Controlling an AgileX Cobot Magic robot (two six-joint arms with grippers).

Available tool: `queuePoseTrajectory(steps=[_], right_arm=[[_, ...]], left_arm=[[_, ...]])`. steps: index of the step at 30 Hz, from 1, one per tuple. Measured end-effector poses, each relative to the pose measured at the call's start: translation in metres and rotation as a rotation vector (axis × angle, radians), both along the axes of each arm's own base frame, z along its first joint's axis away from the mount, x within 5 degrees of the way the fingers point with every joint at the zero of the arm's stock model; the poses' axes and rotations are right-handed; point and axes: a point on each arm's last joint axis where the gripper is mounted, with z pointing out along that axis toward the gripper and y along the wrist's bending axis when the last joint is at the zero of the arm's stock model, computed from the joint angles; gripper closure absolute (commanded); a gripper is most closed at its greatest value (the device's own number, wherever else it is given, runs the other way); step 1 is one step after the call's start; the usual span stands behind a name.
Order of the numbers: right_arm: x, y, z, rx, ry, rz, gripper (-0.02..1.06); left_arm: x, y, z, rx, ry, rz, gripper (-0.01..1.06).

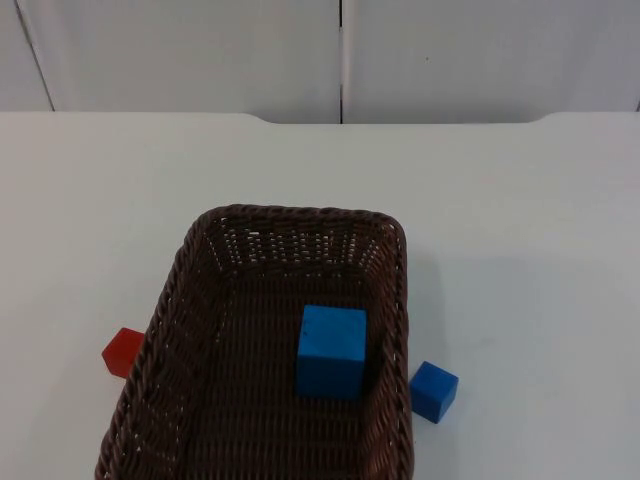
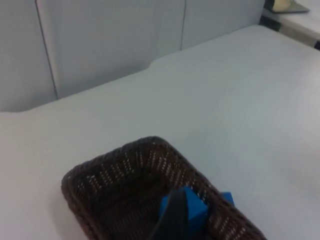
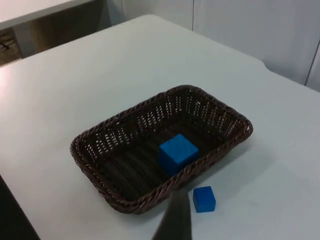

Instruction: Pick up the basket with the left hand and place the largest block into the basket with the right hand.

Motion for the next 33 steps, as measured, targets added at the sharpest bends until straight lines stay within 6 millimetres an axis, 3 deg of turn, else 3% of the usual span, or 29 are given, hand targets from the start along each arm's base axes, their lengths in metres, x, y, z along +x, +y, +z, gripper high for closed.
queuePoseTrajectory(steps=[10,21,33], right_arm=[[-0.022,-0.023,-0.013,0.015,0.028,-0.006,0.35],[-0.021,-0.021,-0.031,-0.055,0.134,-0.02,0.35],[-0.021,-0.022,-0.032,-0.062,0.137,-0.025,0.35]], left_arm=[[-0.024,0.016,-0.008,0.06,0.022,0.068,0.3],[-0.046,0.038,-0.016,0.099,0.013,0.206,0.3],[-0.059,0.052,-0.027,0.153,0.056,0.298,0.3]])
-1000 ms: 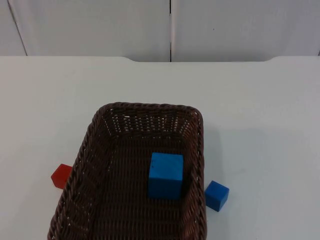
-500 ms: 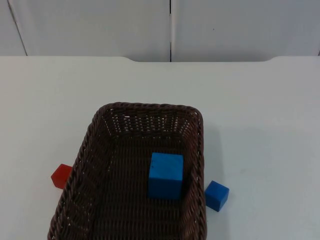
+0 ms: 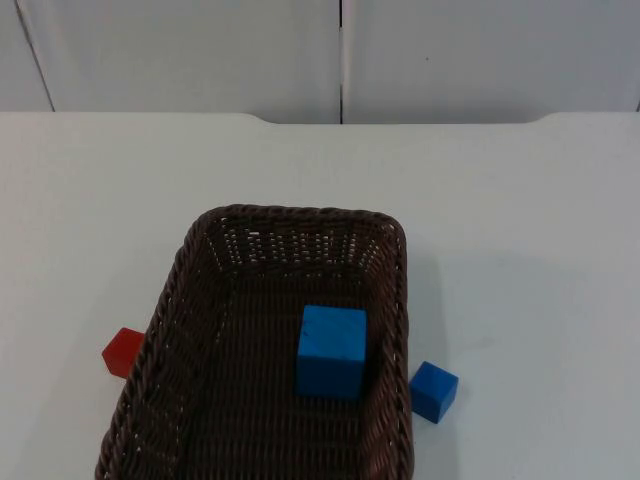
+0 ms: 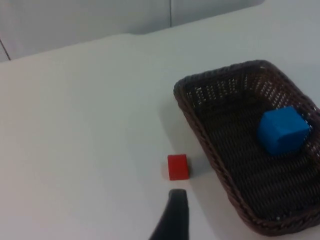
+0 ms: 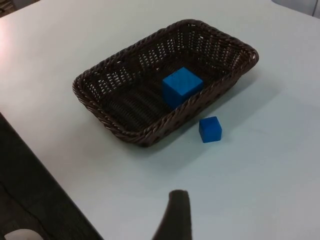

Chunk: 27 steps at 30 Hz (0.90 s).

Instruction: Pick up the basket with the left hand and place the largest block into the basket with the right hand.

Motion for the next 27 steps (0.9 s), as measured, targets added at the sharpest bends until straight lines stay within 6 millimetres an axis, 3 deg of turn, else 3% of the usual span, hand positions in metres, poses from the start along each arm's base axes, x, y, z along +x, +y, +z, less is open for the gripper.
queuePoseTrajectory(steps=[27], right_arm=[[0.0,0.0,0.0,0.0,0.0,0.0,0.35]], left_arm=[[0.002,0.0,-0.012,-0.01,0.063,0.03,0.28]])
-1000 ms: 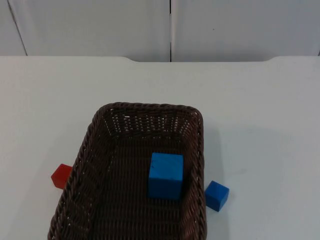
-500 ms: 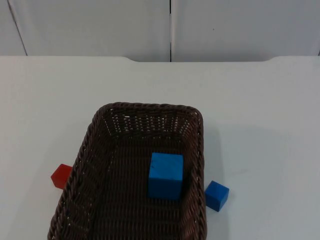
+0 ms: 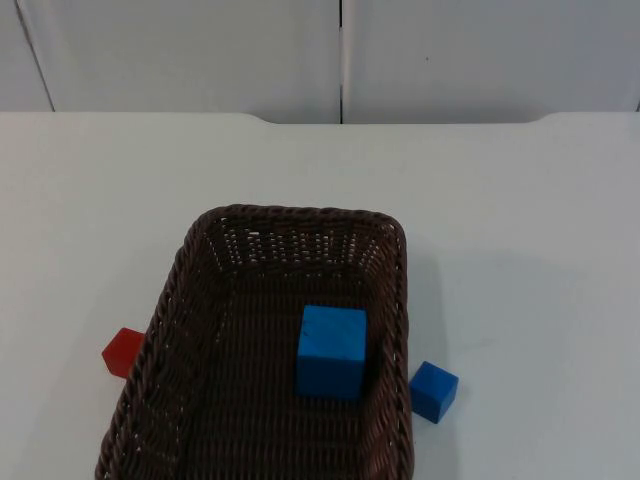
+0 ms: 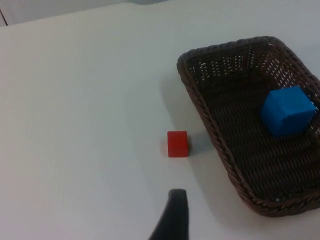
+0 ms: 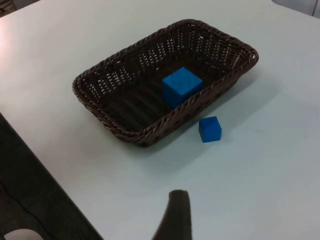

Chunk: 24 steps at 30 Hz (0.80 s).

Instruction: Pick up the basket with the left hand and place the largest block into the basket with the right hand.

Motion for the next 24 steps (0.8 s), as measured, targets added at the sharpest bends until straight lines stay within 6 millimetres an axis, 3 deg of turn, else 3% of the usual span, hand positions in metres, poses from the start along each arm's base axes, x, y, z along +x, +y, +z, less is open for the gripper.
queuePoseTrajectory(steps=[2,4,5,6,7,10,12,24], right_arm=[[0.0,0.0,0.0,0.0,0.0,0.0,0.35],[0.0,0.0,0.0,0.0,0.0,0.0,0.34],[0.0,0.0,0.0,0.0,0.0,0.0,0.31],[0.0,0.0,0.0,0.0,0.0,0.0,0.23],[-0.0003,0.0003,0.0,0.003,0.003,0.003,0.23],[-0.0003,0.0003,0.0,0.003,0.003,0.003,0.04],[-0.0003,0.0003,0.0,0.003,0.003,0.003,-0.01],[-0.0003,0.0003,0.0,0.003,0.003,0.003,-0.01]], left_arm=[[0.0,0.0,0.0,0.0,0.0,0.0,0.24],[0.0,0.0,0.0,0.0,0.0,0.0,0.12],[0.0,0.0,0.0,0.0,0.0,0.0,0.01],[0.0,0.0,0.0,0.0,0.0,0.0,0.0],[0.0,0.0,0.0,0.0,0.0,0.0,0.0],[0.0,0.0,0.0,0.0,0.0,0.0,0.0],[0.0,0.0,0.0,0.0,0.0,0.0,0.0],[0.0,0.0,0.0,0.0,0.0,0.0,0.0]])
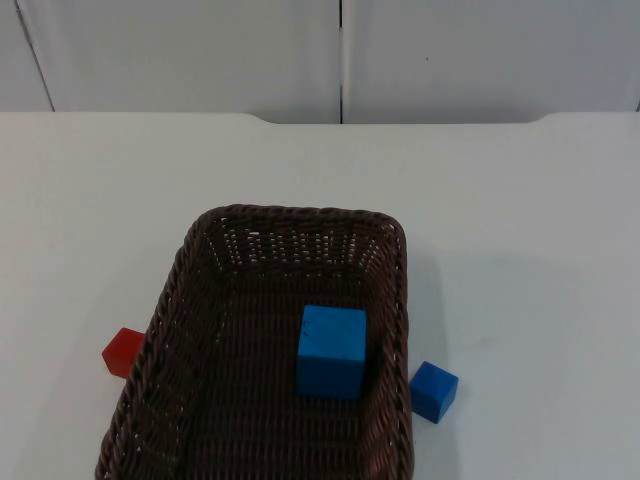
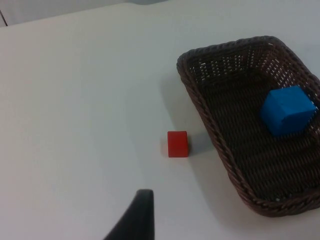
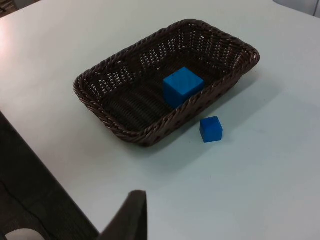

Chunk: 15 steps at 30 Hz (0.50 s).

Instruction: Pick up the basket with the left hand and place the largest block into the basket with the right hand.

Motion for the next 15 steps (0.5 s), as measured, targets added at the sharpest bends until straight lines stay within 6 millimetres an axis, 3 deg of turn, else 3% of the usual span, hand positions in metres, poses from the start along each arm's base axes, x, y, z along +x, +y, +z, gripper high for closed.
queuePoseTrajectory(steps=[15], right_arm=[[0.0,0.0,0.0,0.001,0.001,-0.001,-0.01]], left_arm=[[0.0,0.0,0.0,0.0,0.0,0.0,0.0]])
